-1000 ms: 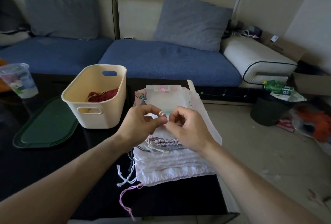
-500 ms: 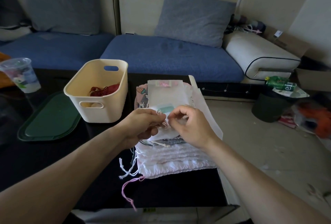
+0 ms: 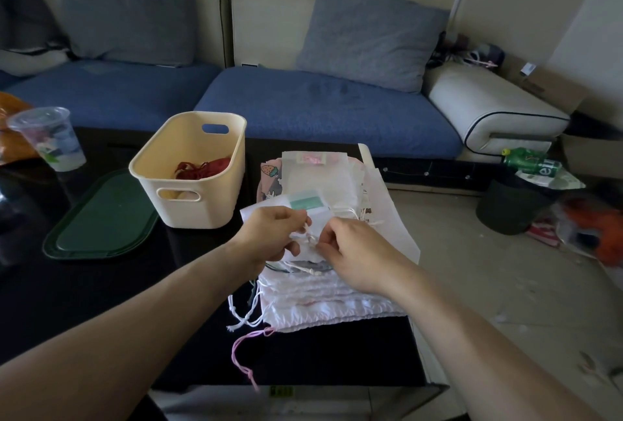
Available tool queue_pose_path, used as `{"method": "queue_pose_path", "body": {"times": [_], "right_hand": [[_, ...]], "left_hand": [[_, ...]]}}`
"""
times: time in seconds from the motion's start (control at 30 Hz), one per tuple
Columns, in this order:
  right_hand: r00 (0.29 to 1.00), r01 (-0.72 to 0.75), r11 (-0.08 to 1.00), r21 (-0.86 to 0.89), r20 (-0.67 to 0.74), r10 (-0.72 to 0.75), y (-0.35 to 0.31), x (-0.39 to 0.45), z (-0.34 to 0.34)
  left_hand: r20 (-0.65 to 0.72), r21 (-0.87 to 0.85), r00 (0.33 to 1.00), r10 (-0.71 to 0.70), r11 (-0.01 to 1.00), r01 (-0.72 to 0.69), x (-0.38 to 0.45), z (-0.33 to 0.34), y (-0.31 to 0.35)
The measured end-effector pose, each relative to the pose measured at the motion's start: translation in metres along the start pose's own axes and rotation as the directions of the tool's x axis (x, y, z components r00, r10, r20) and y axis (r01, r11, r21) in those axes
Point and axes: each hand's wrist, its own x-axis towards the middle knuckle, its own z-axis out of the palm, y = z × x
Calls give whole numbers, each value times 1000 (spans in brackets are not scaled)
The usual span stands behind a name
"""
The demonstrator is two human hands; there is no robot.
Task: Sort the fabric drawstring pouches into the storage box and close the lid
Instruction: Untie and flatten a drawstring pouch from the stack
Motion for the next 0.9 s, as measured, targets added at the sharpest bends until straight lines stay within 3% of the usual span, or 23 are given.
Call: {"method": "queue_pose_path", "body": {"times": [0.23,0.47,0.53,0.9], "right_hand": [[999,-15,998,61,-32,17,-3,-6,2],[987,-19,963,-270,149,61,-9,-8,16],[988,-29,969,-245,138,64,-13,-7,19],[976,61,985,-159,216,-25,-22,-10,14]], "left_hand": [[-169,242,973,157,964,-113,5,-8,-11],[-177,458,939,295,869,-187,7,-11,-16],[-186,485,927,326,851,-202,8,-9,-17],[-212,497,944,251,860,-117,23,-3,-11]]}}
